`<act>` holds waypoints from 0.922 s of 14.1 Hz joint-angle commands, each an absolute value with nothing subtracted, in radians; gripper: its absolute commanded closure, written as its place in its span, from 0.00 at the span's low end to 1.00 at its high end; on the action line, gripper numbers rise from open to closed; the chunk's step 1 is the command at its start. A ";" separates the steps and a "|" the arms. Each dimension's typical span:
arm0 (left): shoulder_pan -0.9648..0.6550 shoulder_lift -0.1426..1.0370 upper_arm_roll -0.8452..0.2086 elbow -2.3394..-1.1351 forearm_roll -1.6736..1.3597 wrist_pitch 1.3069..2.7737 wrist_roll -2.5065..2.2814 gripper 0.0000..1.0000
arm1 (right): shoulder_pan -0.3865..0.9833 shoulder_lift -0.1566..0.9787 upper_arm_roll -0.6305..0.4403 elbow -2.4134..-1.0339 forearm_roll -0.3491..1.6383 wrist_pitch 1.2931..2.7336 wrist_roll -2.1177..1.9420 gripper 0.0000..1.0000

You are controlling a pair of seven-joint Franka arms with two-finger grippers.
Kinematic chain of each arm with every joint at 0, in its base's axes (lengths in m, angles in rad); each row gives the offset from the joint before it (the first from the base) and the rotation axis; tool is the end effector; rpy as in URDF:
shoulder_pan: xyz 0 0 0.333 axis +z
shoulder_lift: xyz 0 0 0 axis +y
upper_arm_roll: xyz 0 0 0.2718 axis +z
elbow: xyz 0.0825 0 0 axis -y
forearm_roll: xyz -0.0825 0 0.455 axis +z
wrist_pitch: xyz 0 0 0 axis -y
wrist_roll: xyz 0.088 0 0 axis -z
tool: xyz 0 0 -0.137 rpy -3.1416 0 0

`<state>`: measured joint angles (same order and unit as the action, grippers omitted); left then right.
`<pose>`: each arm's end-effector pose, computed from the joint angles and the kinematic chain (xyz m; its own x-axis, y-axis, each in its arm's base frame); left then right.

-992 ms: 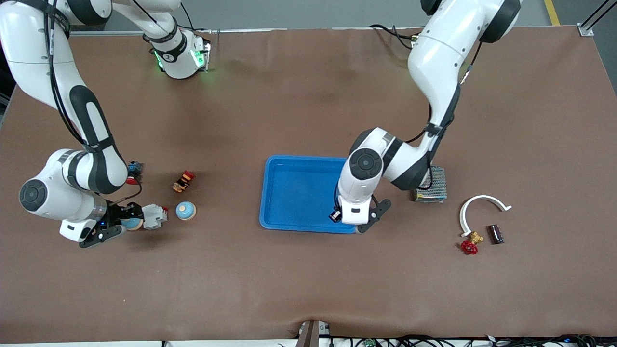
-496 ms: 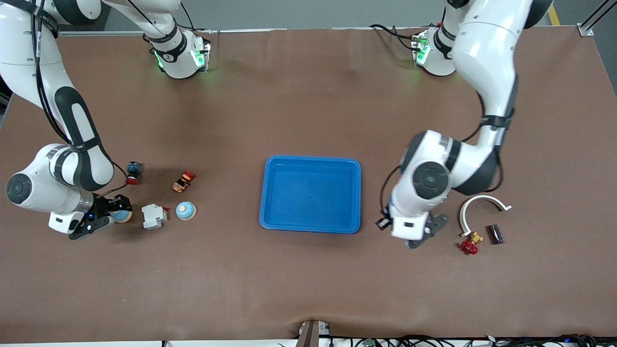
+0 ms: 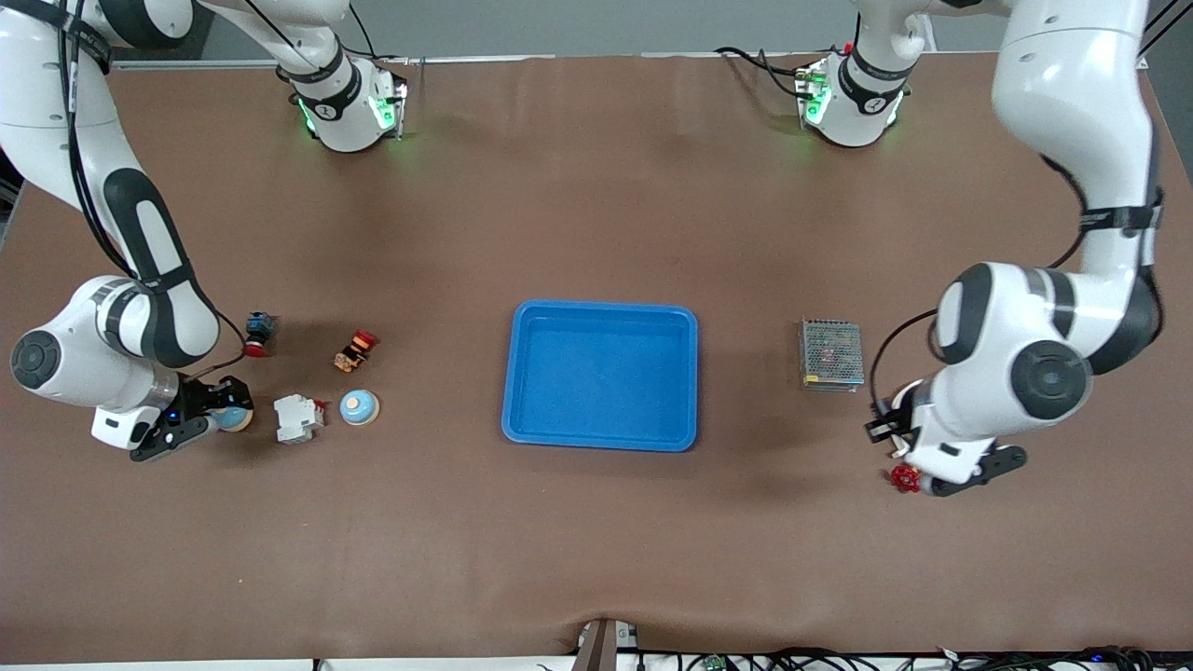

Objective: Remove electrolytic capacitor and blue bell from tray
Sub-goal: 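Place the capacitor with the left gripper while the right gripper draws back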

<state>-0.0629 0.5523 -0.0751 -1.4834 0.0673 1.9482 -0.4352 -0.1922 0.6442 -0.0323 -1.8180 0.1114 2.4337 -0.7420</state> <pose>0.7269 -0.0897 0.2476 0.9585 0.2767 -0.0691 0.2733 -0.9604 -0.0551 0.6472 -0.1463 0.0595 0.9057 0.4238 0.0124 0.4238 -0.9040 -0.0573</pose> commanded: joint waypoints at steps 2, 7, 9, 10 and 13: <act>-0.002 0.370 -0.089 -1.802 0.081 2.124 -0.296 0.78 | -0.209 0.643 -0.017 -1.845 0.127 2.471 -0.765 1.00; 0.002 0.264 -0.087 -2.123 0.086 2.399 -0.291 0.78 | -0.199 0.638 -0.018 -1.829 0.127 2.458 -0.756 0.00; 0.008 0.252 -0.084 -2.196 0.089 2.471 -0.288 0.78 | -0.195 0.629 -0.017 -1.818 0.127 2.451 -0.753 0.00; 0.026 0.249 -0.084 -2.227 0.090 2.503 -0.284 0.78 | -0.193 0.618 -0.017 -1.812 0.127 2.432 -0.749 0.00; 0.081 0.249 -0.086 -2.272 0.091 2.559 -0.198 0.78 | -0.164 0.589 -0.015 -1.754 0.127 2.332 -0.686 0.00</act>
<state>0.0342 0.2905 -0.0798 -2.2180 0.0675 2.5256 -0.2473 -0.1830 0.6277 -0.0193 -1.7834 0.1135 2.4041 -0.7306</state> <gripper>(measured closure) 0.661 0.000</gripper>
